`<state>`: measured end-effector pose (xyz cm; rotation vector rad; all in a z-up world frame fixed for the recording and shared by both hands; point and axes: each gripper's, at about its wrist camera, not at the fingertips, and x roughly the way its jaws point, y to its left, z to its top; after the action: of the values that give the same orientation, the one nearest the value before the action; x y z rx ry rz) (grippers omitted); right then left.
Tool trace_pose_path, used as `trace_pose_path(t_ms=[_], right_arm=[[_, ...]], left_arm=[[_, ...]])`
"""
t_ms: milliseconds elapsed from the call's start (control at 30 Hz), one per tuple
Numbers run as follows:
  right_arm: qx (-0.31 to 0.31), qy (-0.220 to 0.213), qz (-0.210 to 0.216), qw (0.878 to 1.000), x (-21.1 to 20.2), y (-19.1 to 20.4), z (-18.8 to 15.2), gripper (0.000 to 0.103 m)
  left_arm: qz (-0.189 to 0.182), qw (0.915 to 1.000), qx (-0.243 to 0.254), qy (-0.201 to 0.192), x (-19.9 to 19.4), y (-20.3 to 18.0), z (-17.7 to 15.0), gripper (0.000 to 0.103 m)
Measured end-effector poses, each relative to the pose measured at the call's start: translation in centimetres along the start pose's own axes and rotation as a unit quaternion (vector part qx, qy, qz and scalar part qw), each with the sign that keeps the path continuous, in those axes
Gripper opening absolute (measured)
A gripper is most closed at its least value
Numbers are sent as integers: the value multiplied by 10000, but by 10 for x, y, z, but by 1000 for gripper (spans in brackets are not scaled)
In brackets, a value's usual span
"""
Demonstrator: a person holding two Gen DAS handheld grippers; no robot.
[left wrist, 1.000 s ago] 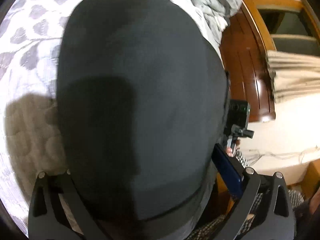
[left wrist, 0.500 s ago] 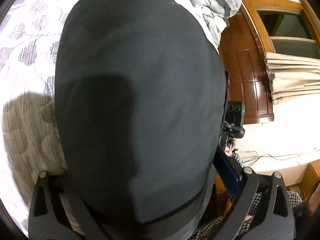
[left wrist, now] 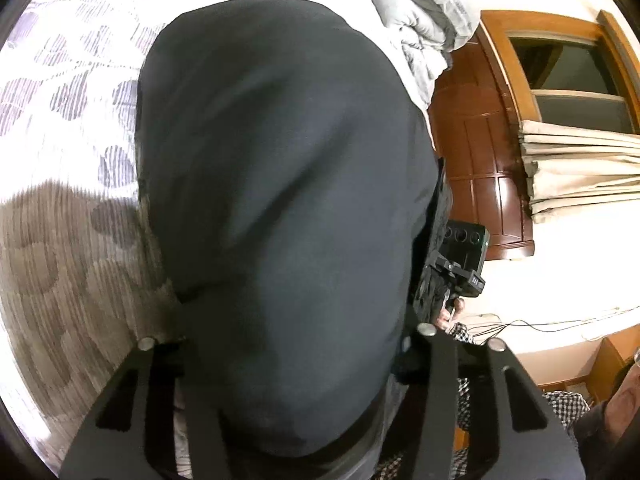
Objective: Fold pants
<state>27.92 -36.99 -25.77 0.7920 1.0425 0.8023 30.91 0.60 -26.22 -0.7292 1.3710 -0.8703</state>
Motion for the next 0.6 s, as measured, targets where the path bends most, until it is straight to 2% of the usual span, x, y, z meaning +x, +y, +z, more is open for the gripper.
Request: trace_pose_path(t_ms=[233, 600], right_arm=[[-37, -169, -105, 9998, -6, 18, 6, 42], [-345, -340, -288, 9984, -25, 42, 13, 42]], left_arm=[[-235, 9993, 251, -141, 4, -15, -4, 38], [-352, 9978, 525, -219, 5, -36, -3, 38]])
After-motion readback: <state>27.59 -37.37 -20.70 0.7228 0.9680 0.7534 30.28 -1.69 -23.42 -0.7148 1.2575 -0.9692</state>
